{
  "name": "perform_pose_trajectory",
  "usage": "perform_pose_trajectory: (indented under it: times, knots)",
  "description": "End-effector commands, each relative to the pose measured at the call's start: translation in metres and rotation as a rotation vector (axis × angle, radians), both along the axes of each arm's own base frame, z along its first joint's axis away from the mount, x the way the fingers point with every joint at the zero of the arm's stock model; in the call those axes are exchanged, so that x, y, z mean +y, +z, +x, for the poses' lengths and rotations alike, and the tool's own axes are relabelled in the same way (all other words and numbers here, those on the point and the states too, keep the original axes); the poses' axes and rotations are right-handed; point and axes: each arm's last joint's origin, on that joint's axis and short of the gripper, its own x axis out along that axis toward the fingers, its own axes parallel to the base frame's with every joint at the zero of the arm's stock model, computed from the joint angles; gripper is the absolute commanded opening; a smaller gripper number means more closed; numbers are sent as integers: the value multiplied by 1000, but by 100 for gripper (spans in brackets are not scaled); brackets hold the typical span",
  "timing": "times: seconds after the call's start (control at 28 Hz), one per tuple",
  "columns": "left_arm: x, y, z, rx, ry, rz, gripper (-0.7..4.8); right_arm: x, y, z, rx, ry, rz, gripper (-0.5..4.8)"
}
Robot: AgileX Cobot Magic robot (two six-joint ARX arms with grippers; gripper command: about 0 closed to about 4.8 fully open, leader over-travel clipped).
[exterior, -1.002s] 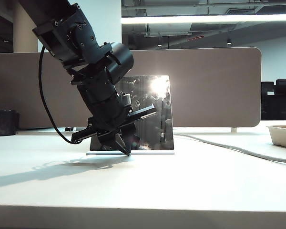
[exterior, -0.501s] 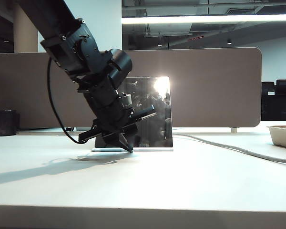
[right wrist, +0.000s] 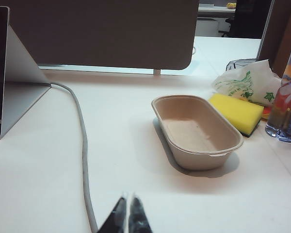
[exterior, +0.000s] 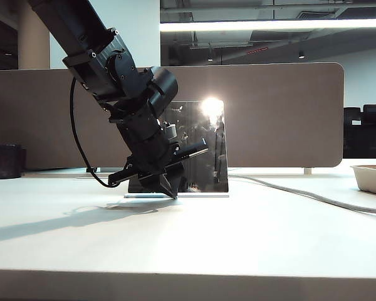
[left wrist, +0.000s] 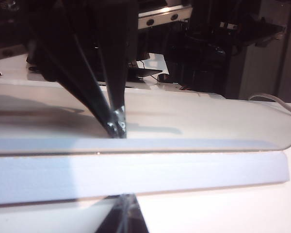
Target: Push the base of the mirror on the table to move it forward for a short distance.
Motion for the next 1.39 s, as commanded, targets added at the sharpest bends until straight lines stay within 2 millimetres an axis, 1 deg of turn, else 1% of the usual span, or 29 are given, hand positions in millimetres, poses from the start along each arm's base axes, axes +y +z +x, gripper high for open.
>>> perform_pose_trajectory:
  times: [0.04, 0.21, 0.39, 0.54, 0.75, 0.93, 1.04, 1.14, 1.22, 1.39]
  knots:
    - [12, -32, -19, 233, -2, 148, -1, 0, 2, 0, -15, 0, 1, 22]
    - [8, -20, -30, 245, 9, 201, -1, 0, 2, 0, -15, 0, 1, 22]
    - [3, 2, -39, 225, -10, 197, -1, 0, 2, 0, -15, 0, 1, 22]
    - [0, 21, -50, 189, -6, 250, -1, 0, 2, 0, -15, 0, 1, 22]
    - [-5, 59, -73, 102, -44, 337, -1, 0, 2, 0, -15, 0, 1, 22]
    - [0, 95, -94, 22, -47, 304, -1, 0, 2, 0, -15, 0, 1, 22]
    - [11, 117, -114, -45, -39, 271, -1, 0, 2, 0, -15, 0, 1, 22]
    - [27, 129, -138, -108, -38, 227, -1, 0, 2, 0, -15, 0, 1, 22]
    - [42, 132, -154, -141, -35, 196, -1, 0, 2, 0, -15, 0, 1, 22]
    - [81, 129, -200, -221, -20, 124, -1, 0, 2, 0, -15, 1, 1, 21]
